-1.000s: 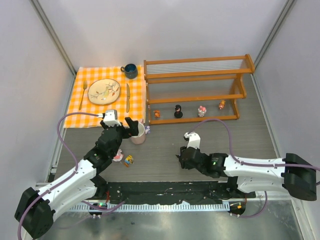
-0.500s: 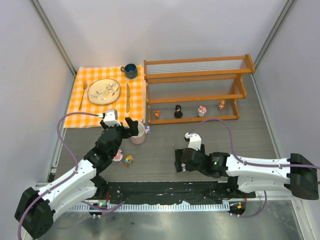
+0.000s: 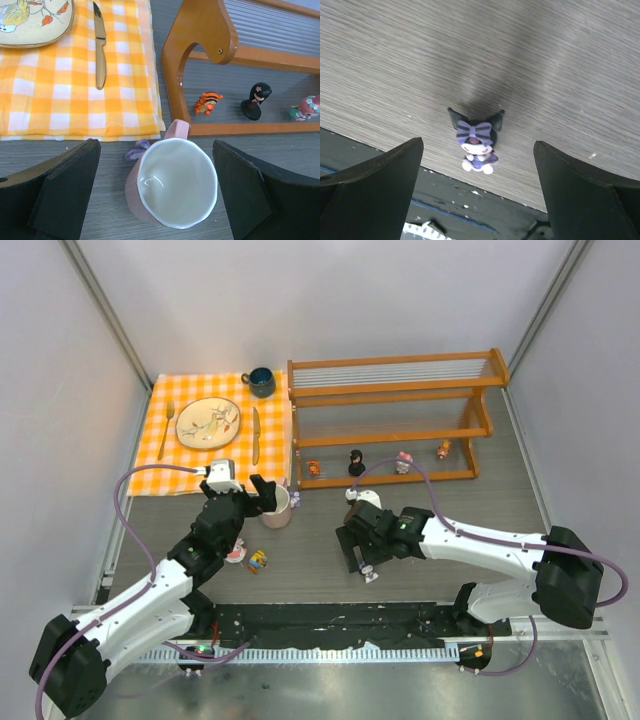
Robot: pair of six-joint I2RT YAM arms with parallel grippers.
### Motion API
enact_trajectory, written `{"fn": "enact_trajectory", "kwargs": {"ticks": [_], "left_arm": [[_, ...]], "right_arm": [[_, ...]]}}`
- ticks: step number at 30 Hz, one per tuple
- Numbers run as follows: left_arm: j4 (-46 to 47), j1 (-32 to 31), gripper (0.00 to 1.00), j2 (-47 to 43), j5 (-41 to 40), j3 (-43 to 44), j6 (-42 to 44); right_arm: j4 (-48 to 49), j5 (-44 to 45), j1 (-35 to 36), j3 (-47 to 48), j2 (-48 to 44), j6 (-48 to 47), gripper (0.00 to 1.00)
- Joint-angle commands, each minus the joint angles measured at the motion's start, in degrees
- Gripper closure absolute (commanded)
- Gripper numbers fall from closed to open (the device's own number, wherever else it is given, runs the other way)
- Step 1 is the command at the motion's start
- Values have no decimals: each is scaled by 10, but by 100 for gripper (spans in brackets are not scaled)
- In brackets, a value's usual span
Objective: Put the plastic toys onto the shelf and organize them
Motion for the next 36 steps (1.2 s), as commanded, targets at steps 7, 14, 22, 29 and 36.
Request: {"fn": "enact_trajectory", "kwargs": {"ticks": [7, 14, 22, 29, 36], "left_arm": [[27, 4, 0, 2, -15, 2, 5], [27, 3, 0, 1, -14, 3, 5], [30, 3, 0, 6, -9, 2, 5], [31, 3, 0, 5, -9, 3, 6], [31, 3, 0, 6, -5, 3, 6]], "right_arm": [[-49, -52, -22, 9, -4, -49, 11], [-37, -70, -22, 6, 26, -69, 18], [-23, -77, -29, 19, 73, -96, 20], [-13, -90, -47, 28, 91, -117, 26], [-1, -105, -58, 32, 103, -125, 36]]}}
